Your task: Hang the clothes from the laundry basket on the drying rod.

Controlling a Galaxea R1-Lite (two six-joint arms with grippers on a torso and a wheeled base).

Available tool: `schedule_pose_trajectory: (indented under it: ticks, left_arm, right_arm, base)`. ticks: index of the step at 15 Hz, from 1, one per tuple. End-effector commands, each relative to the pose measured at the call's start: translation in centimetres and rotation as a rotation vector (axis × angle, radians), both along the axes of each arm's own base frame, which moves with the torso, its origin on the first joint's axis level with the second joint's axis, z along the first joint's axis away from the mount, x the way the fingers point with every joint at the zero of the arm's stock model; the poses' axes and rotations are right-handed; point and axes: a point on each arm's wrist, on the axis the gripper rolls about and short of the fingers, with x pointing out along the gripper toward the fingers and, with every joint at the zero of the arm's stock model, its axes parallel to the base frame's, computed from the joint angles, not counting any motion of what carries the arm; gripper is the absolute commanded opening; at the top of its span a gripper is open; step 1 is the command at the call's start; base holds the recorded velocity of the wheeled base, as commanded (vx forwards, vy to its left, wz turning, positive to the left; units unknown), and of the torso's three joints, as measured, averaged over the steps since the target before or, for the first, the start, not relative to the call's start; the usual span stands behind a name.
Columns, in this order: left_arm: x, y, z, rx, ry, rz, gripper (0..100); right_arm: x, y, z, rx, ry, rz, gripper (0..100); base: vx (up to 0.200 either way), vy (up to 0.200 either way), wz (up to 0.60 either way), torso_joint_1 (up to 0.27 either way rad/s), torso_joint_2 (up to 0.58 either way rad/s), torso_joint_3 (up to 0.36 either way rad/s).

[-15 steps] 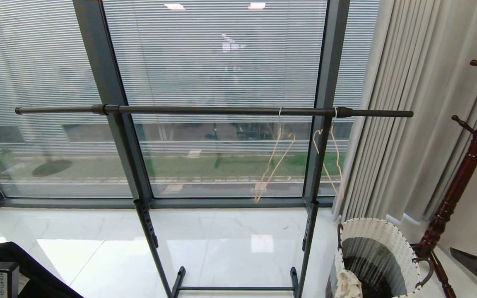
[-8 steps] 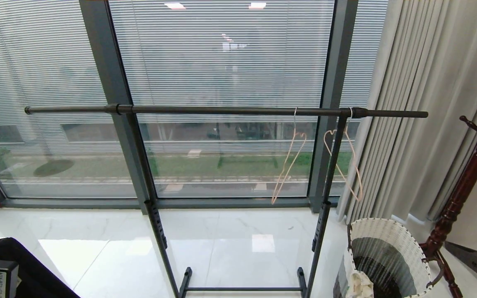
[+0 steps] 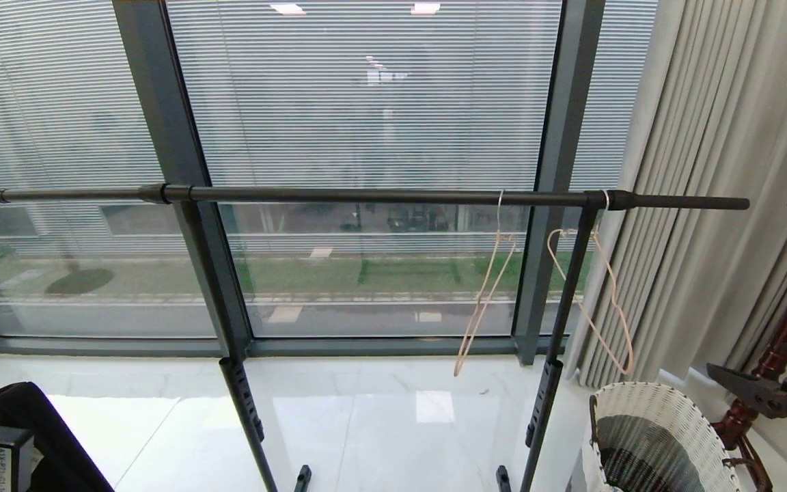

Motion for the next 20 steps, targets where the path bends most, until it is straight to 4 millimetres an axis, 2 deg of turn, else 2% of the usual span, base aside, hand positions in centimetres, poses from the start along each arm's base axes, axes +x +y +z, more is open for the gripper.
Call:
schedule_pose_trajectory:
  ticks: [1,8,9,14,16,20]
  left_arm:
    - [0.0,0.0,0.2,-0.001,-0.006,0.000,0]
    - [0.0,0.0,0.1,-0.002,-0.005,0.000,0]
    - [0.0,0.0,0.1,-0.003,-0.004,0.001,0]
    - [0.0,0.0,0.1,-0.003,-0.004,0.001,0]
    - [0.0,0.0,0.0,-0.002,-0.002,0.000,0]
    - [0.0,0.0,-0.1,-0.001,0.003,0.000,0]
  right_arm:
    - [1.8,0.2,-0.3,-0.006,0.046,0.005,100]
    - [6.4,1.0,-1.4,-0.005,0.055,0.013,100]
    - [6.7,1.2,-1.6,-0.007,0.064,0.018,100]
    - [6.9,3.4,-2.7,0.015,0.130,0.075,100]
    - [7.2,3.8,-3.3,-0.010,0.146,-0.041,100]
    - [6.6,3.7,-3.2,0.061,0.155,-0.099,100]
  base:
    - [0.200,0.000,0.00,0.007,0.00,0.002]
    - [0.200,0.000,0.00,0.002,0.00,0.004]
    - [0.000,0.000,0.00,0.000,0.00,0.000]
    - [0.000,0.000,0.00,0.000,0.00,0.000]
    - [0.000,0.000,0.00,0.000,0.00,0.000]
    - [0.000,0.000,0.00,0.000,0.00,0.000]
